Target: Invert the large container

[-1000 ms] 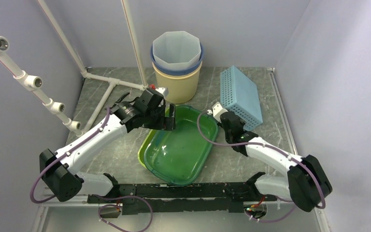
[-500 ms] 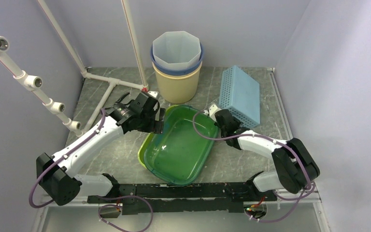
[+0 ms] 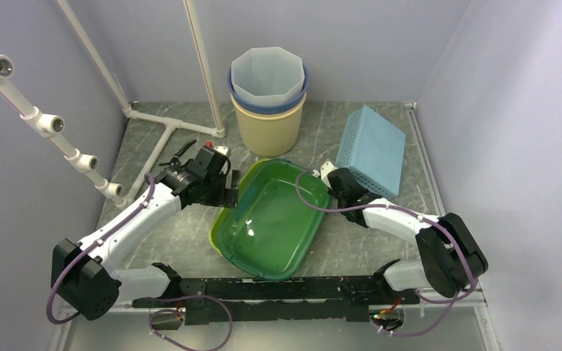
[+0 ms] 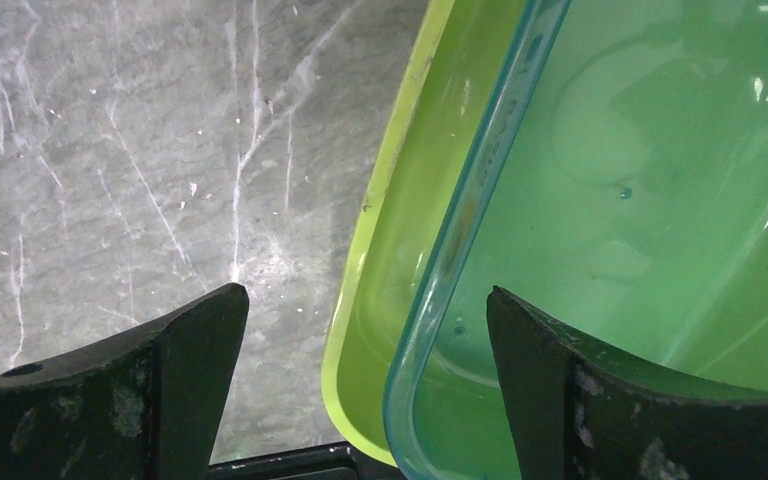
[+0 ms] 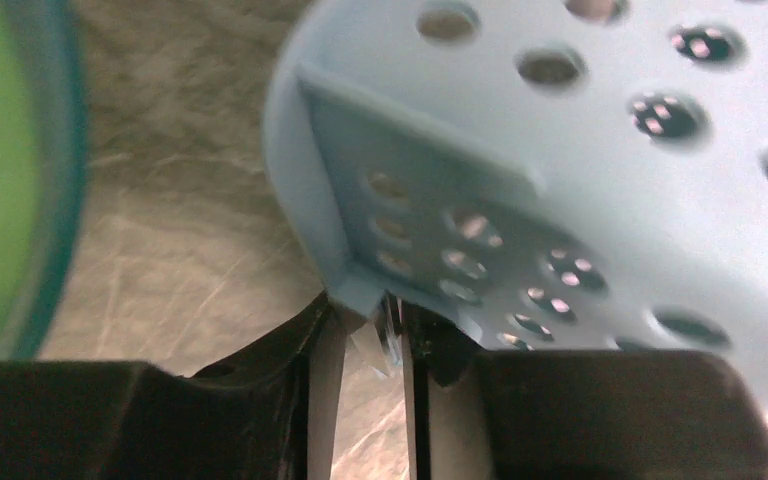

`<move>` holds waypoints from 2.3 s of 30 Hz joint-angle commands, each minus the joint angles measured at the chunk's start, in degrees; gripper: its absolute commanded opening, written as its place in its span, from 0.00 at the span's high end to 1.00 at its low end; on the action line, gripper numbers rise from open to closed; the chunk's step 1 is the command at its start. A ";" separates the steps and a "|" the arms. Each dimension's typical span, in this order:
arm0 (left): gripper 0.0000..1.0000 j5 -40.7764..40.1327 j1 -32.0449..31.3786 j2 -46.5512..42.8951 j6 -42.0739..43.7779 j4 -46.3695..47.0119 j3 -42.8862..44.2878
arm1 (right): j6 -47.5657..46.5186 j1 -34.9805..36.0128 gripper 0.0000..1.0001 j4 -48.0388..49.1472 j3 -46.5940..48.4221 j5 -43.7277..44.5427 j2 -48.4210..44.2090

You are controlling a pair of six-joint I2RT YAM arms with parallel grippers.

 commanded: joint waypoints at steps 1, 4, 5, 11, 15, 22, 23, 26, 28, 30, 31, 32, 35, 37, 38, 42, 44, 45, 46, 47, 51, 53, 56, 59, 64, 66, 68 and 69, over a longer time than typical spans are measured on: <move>0.05 0.57 0.45 -3.93 0.11 5.31 -3.47 | 4.02 -0.33 0.69 -10.55 1.56 -8.61 -1.98; 0.05 -0.13 0.45 -5.59 -0.53 6.17 -5.17 | 3.98 -0.07 0.64 -11.65 1.91 -7.54 -2.82; 0.05 -0.16 0.45 -6.01 -0.98 6.32 -5.33 | 3.71 0.11 0.62 -11.66 2.00 -6.80 -2.99; 0.05 -1.13 0.45 -7.73 -1.13 4.91 -4.86 | 6.29 0.61 0.54 -15.01 5.18 -5.25 -4.75; 0.05 0.61 0.45 -9.69 0.43 4.74 -4.56 | 12.74 1.82 0.50 -15.63 7.24 -1.58 -9.92; 0.05 -1.85 0.52 -11.45 4.33 1.73 -4.39 | 61.34 2.11 0.17 -21.73 8.26 5.62 -21.64; 0.05 -2.42 0.54 -11.89 4.55 1.85 -5.45 | 69.31 2.05 0.12 -24.46 8.01 5.21 -22.86; 0.05 -3.62 0.50 -11.98 4.37 0.10 -4.74 | 84.71 1.77 0.07 -28.68 5.60 2.58 -25.74; 0.05 -3.77 0.51 -11.91 4.58 0.50 -4.98 | 90.09 0.78 0.07 -28.86 3.56 0.97 -27.35; 0.05 -3.80 0.46 -11.48 4.76 0.10 -4.59 | 91.34 -1.35 0.07 -26.83 2.51 -3.54 -27.74; 0.05 -3.83 0.47 -11.25 4.87 0.03 -4.57 | 92.47 -2.99 0.07 -27.83 3.14 -5.65 -26.70; 0.05 -3.81 0.52 -11.08 5.03 0.01 -4.57 | 94.27 -4.61 0.06 -28.93 4.20 -7.18 -25.47; 0.05 -3.92 0.48 -10.56 5.08 -0.03 -4.48 | 95.64 -10.90 0.04 -28.08 5.44 -13.87 -22.38; 0.05 -4.07 0.48 -10.35 5.00 -0.14 -4.48 | 97.66 -13.52 0.04 -25.84 5.10 -15.68 -20.88; 0.05 -4.15 0.52 -10.37 5.04 -0.15 -4.48 | 98.48 -14.38 0.04 -24.93 4.92 -15.76 -20.13; 0.05 -4.31 0.50 -10.60 5.19 -0.06 -4.61 | 98.57 -17.48 0.04 -22.31 6.49 -14.64 -15.12; 0.05 -4.42 0.48 -10.45 5.33 -0.07 -4.62 | 95.75 -19.55 0.04 -20.28 7.97 -14.28 -12.49; 0.05 -4.41 0.52 -10.35 5.30 -0.05 -4.58 | 94.00 -20.88 0.04 -18.61 8.32 -14.91 -11.32; 0.05 -4.39 0.53 -10.17 5.30 -0.05 -4.57 | 91.56 -22.49 0.07 -16.41 8.75 -16.00 -9.45; 0.05 -4.29 0.49 -10.01 5.39 -0.07 -4.57 | 88.32 -24.03 0.09 -14.27 9.34 -17.54 -7.82; 0.05 -3.77 0.54 -9.17 5.84 0.02 -4.45 | 78.24 -29.98 0.11 -14.16 14.04 -21.19 -1.25; 0.05 -3.01 0.52 -8.92 6.14 0.39 -4.57 | 74.60 -31.02 0.11 -14.29 15.32 -21.85 0.82; 0.05 -1.61 0.48 -8.28 6.53 0.73 -4.57 | 71.26 -32.38 0.13 -15.41 16.82 -20.68 2.87; 0.05 -1.24 0.49 -7.81 6.60 0.64 -4.40 | 66.46 -32.48 0.13 -18.85 19.70 -23.20 3.94; 0.05 -1.75 0.50 -8.68 6.54 0.72 -4.60 | 61.27 -32.49 0.12 -18.14 18.76 -26.81 1.63; 0.05 -1.72 0.51 -9.22 6.59 0.93 -4.73 | 60.64 -32.41 0.12 -18.87 18.78 -27.09 0.49; 0.05 -1.68 0.48 -9.56 6.71 1.08 -4.78 | 60.39 -32.47 0.12 -19.61 19.06 -26.86 -1.16; 0.05 -1.68 0.53 -9.67 6.75 1.13 -4.76 | 60.24 -32.46 0.12 -19.94 19.21 -26.93 -1.83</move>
